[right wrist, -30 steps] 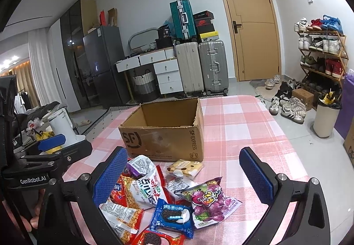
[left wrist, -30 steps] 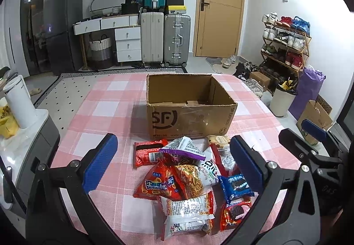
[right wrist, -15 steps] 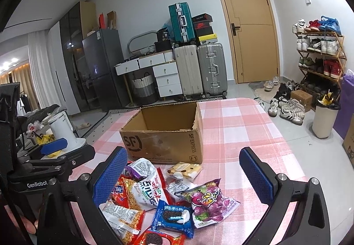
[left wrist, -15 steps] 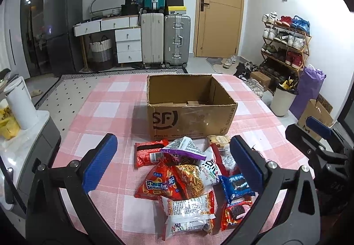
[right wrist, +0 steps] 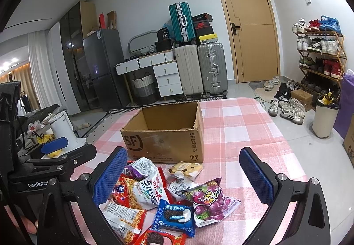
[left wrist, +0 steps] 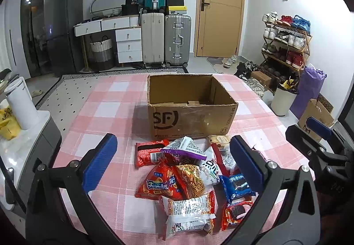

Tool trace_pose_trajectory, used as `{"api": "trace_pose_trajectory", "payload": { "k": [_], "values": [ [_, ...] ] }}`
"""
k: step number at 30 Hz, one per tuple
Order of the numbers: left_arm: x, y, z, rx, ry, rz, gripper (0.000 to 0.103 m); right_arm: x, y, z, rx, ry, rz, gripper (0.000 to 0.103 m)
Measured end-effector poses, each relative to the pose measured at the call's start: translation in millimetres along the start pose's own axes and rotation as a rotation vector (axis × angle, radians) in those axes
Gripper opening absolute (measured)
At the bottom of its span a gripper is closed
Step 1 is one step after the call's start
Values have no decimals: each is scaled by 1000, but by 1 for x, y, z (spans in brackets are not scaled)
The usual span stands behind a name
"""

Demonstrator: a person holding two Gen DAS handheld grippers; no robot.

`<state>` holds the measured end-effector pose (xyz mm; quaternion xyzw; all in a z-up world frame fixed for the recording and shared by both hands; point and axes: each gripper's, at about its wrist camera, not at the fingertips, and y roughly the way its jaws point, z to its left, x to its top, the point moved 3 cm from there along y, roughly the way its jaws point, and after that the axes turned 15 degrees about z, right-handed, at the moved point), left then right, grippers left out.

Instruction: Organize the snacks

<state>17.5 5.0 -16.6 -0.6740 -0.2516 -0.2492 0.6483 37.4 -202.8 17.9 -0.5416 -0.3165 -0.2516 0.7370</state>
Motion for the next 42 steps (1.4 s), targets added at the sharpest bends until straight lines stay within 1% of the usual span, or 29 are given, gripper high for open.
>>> {"api": "trace_pose_trajectory", "payload": {
  "k": [11,22,25,29,34,35,42],
  "values": [
    [-1,1,1,3,-4,-3,102,-1,1,1,19,6,-5,103],
    [-1,2,2,6,-9,-1,102,-2,2,-1,12,8,2,103],
    [-2,4,3,3,-8,6,102,-4,2,-4,43,7,5,103],
    [-5,7,5,-2,-11,17,102,-13,2,-6,70,1,28,103],
    [-6,9,11,-7,-25,20,102,-28,3,-6,79,-4,65,103],
    [-6,9,13,-7,-28,20,102,-33,3,-5,92,-8,79,103],
    [-9,11,21,-11,-40,25,102,-69,16,5,103,-36,185,103]
  ]
}}
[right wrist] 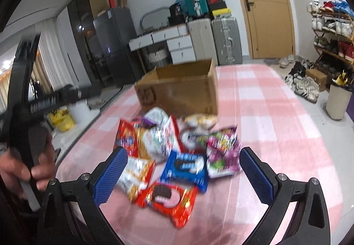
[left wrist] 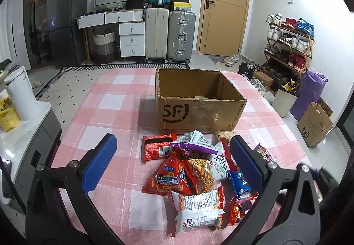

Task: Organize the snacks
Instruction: 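Lower the right gripper onto the red Oreo pack and close it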

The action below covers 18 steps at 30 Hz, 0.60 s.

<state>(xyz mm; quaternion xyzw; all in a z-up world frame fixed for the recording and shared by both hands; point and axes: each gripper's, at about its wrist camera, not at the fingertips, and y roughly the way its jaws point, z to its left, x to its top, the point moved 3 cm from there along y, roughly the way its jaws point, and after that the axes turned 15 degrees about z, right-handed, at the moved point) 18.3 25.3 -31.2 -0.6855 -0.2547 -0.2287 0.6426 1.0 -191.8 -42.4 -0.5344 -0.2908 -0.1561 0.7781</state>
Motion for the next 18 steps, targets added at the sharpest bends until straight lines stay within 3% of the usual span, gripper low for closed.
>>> {"api": "trace_pose_trajectory", "payload": {
  "k": [8,18],
  "values": [
    [-6,4,12,-3,-15,12,102,-30,29,8,34,-22,109,103],
    [-17,16,21,-1,-14,46,102,-39,54,15,50,-29,190,102]
  ]
}}
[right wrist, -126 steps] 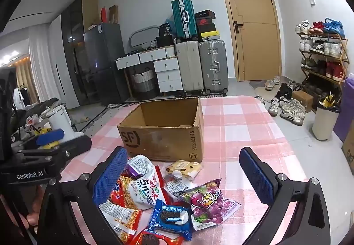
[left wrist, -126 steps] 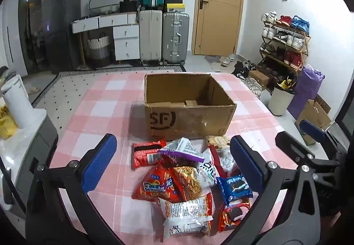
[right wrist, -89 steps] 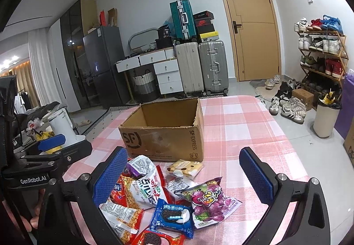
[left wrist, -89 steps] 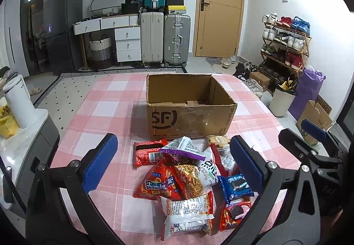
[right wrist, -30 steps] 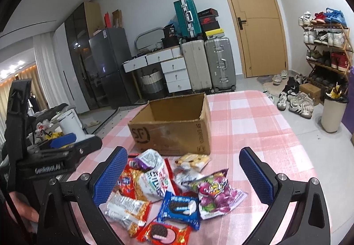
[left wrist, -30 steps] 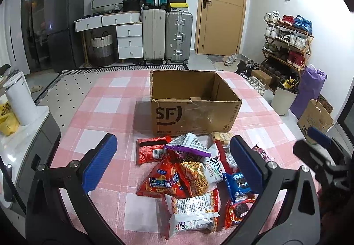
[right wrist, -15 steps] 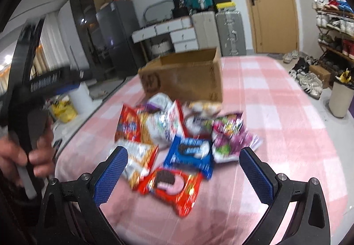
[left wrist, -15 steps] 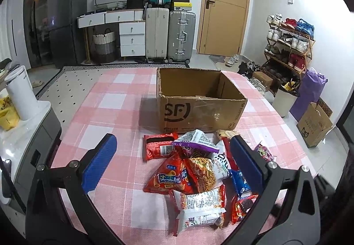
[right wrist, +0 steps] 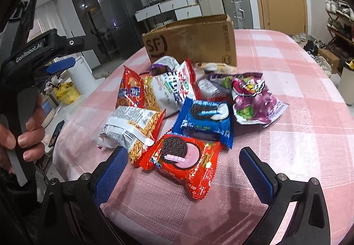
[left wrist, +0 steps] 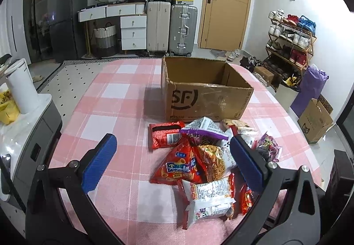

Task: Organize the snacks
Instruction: 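Lower the right gripper onto the red Oreo pack and close it, then grasp the white noodle-snack bag with the left gripper while the right holds the red Oreo pack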

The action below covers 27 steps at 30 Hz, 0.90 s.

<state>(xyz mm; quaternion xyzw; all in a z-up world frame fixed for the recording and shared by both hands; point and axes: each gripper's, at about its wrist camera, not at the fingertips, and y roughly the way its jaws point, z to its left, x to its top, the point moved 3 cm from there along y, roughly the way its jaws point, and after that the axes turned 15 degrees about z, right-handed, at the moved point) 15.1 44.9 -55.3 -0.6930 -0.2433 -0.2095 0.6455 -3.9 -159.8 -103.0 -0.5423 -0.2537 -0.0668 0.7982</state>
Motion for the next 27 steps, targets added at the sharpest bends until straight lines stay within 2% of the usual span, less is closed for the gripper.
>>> {"api": "trace_pose_trajectory", "payload": {
  "k": [3,9,13,14,16,20,27],
  "values": [
    [-3,2,2,4,1,9,102,0,6,1,0,-4,16,100],
    [-6,9,7,11,-6,28,102,1,19,1,-1,3,50,87],
    [-8,14,10,17,-12,40,102,1,25,7,-46,-42,63,73],
    [-9,15,11,18,-13,43,102,1,27,10,-56,-63,62,62],
    [-11,15,12,22,-13,44,102,0,27,11,-45,-77,61,54],
    [-14,17,15,27,-14,53,102,0,25,8,-13,-62,55,50],
    [-17,21,19,21,-17,77,102,-3,18,7,27,-59,39,49]
  ]
}}
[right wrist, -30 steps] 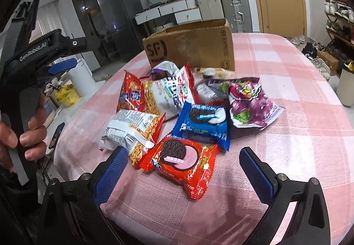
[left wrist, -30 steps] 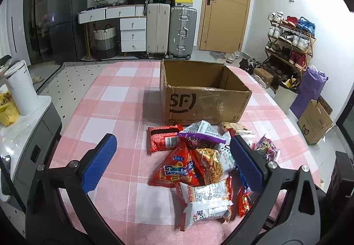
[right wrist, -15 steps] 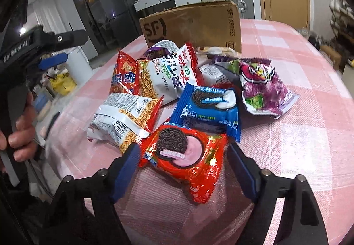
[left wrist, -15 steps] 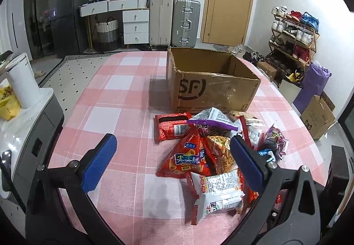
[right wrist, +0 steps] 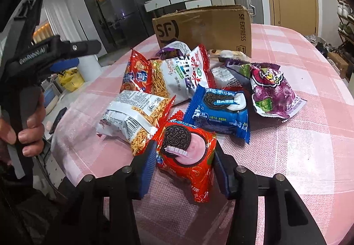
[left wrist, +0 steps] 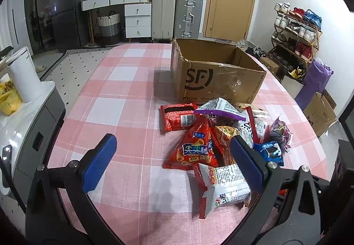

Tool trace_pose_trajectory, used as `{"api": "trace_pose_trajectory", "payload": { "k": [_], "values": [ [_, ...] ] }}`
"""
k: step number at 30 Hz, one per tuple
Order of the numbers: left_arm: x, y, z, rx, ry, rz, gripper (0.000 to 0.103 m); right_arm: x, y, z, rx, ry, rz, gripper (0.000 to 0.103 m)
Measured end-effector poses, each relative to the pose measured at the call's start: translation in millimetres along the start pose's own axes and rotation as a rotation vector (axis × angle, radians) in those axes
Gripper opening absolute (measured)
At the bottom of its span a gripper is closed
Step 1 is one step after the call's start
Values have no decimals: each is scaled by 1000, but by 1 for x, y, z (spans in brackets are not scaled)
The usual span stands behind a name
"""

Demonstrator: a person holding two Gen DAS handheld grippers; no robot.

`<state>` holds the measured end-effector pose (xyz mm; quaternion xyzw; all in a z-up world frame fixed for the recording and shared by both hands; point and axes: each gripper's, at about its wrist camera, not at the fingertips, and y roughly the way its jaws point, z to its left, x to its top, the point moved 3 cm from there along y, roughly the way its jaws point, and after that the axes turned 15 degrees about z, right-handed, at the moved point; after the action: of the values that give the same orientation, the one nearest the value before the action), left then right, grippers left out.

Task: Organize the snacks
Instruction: 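Grasp the white noodle-snack bag with the left gripper while the right holds the red Oreo pack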

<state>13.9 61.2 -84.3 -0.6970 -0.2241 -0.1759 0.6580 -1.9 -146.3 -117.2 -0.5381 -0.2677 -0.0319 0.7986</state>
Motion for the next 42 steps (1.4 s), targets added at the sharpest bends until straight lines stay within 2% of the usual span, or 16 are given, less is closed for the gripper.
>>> {"api": "trace_pose_trajectory", "payload": {
  "k": [9,15,20,39,42],
  "values": [
    [-6,6,1,-15,-10,34,102,-1,-16,-3,23,19,-55,49],
    [-10,8,-8,-40,20,54,102,-1,-28,-9,25,38,-94,49],
    [-14,17,-19,-99,37,109,102,-1,-38,-16,25,60,-127,49],
    [-36,61,-65,-133,128,255,101,-10,-53,-41,18,124,-181,49],
    [-39,68,-66,-136,130,274,98,-11,-53,-43,18,132,-184,49]
  ]
}}
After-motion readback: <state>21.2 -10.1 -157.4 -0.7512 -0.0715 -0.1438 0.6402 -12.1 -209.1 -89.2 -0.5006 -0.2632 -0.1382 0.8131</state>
